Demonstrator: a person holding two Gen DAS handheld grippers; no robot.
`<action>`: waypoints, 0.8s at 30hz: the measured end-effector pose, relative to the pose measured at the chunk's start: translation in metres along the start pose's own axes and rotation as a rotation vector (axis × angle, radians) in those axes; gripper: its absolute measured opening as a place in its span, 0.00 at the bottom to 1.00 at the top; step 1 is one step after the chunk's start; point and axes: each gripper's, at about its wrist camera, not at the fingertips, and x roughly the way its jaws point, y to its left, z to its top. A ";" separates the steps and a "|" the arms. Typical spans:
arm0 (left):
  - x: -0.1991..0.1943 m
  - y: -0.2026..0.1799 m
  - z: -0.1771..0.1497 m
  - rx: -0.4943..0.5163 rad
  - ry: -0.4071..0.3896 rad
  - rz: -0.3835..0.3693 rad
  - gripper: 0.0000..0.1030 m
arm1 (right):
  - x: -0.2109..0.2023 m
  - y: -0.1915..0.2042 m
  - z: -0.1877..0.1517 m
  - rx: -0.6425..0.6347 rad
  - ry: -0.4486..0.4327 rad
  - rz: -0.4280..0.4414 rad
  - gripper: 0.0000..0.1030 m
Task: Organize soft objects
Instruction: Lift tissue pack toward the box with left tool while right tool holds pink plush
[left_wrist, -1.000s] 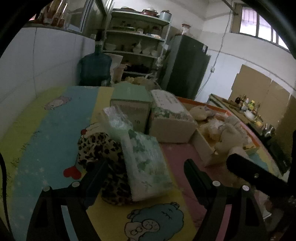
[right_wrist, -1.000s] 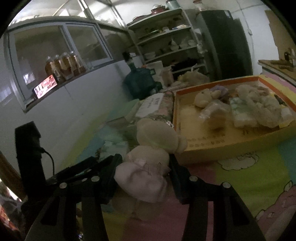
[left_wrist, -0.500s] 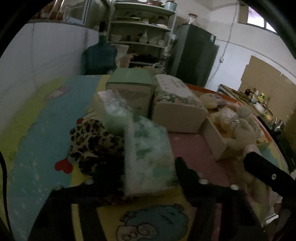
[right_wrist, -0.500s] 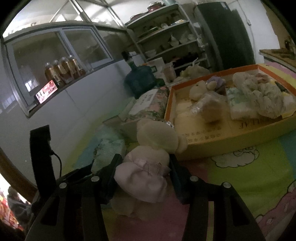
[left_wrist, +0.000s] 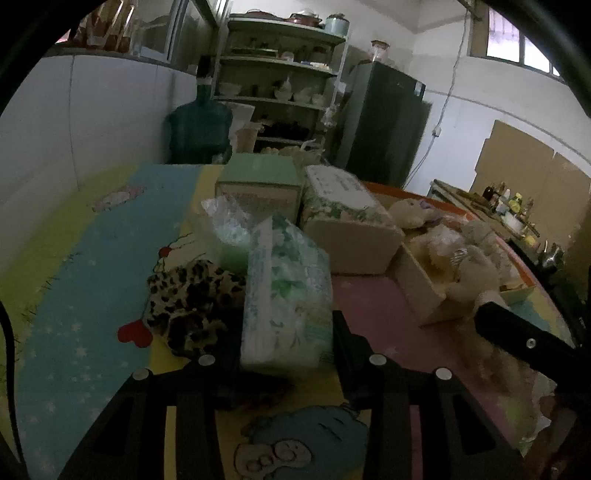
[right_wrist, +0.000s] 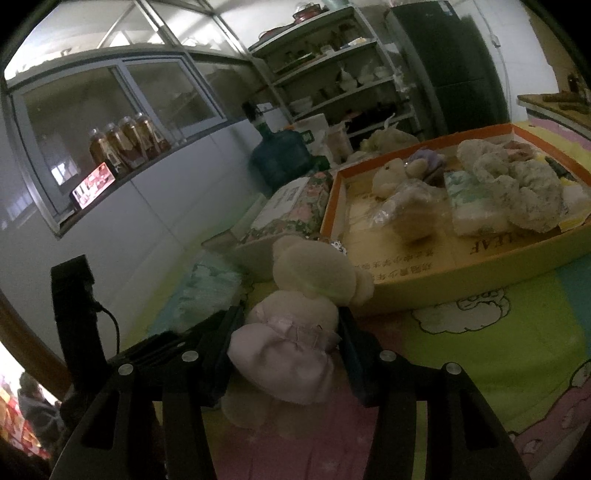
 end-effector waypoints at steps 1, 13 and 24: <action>-0.002 0.000 0.001 -0.001 -0.005 -0.006 0.39 | 0.000 0.000 0.000 -0.001 -0.001 -0.002 0.52; -0.030 0.002 0.004 0.007 -0.061 -0.060 0.40 | -0.002 0.016 0.000 -0.024 -0.003 -0.001 0.51; -0.010 -0.016 -0.005 0.060 0.034 -0.118 0.40 | -0.009 0.021 -0.003 -0.024 -0.012 -0.016 0.52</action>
